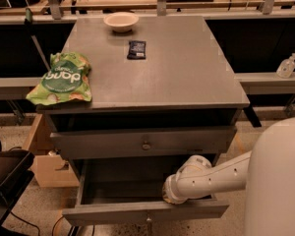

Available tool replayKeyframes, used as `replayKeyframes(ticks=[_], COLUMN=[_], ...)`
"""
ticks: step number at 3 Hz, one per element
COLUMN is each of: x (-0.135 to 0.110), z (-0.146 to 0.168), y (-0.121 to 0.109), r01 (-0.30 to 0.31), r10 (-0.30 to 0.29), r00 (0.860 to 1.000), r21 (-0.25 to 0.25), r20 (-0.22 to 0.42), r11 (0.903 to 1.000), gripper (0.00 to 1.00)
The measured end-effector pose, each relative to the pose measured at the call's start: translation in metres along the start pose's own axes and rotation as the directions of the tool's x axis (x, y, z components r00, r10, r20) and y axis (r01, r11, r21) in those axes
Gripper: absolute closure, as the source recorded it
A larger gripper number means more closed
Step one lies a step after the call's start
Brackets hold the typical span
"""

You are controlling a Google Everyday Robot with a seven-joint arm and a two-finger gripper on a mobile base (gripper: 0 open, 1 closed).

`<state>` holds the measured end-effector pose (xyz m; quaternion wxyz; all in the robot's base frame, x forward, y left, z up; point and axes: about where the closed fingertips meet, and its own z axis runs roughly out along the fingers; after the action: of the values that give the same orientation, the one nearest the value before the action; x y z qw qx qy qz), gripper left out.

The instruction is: Open middle drawer

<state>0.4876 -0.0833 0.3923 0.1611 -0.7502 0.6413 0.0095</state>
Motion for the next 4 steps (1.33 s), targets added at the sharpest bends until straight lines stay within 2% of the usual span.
replayKeyframes(ticks=[1,3,4], x=[0.000,0.009,0.008], z=[0.000,0.006,0.016], y=[-0.001,-0.048,-0.050], r01=[-0.001,-0.032,-0.036], r10=[0.001,0.035,0.035], r00=[1.000,0.992,0.989], r21=[0.001,0.028,-0.002], r20=[-0.003,-0.117,-0.141], r11=[1.0000,0.9991,0.9993], gripper=[1.00,1.00,1.00])
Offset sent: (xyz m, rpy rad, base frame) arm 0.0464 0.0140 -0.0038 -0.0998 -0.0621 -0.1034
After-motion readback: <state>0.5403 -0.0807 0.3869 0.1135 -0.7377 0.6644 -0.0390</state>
